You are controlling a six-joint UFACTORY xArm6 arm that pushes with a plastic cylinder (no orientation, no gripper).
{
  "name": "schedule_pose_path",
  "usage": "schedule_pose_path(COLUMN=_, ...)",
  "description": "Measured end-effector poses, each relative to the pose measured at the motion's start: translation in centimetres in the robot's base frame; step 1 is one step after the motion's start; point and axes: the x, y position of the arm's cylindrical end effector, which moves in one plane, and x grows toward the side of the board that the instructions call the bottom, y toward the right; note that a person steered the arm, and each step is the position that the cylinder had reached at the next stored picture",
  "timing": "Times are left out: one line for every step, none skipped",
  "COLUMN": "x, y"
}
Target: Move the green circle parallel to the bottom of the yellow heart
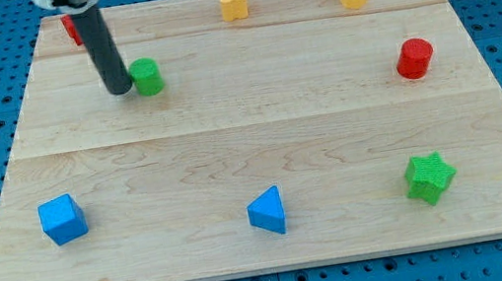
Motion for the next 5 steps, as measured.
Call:
schedule_pose_path(x=-0.3, y=0.0)
schedule_pose_path(x=-0.4, y=0.9)
schedule_pose_path(x=-0.5, y=5.3)
schedule_pose_path(x=-0.5, y=9.0)
schedule_pose_path(x=-0.5, y=12.3)
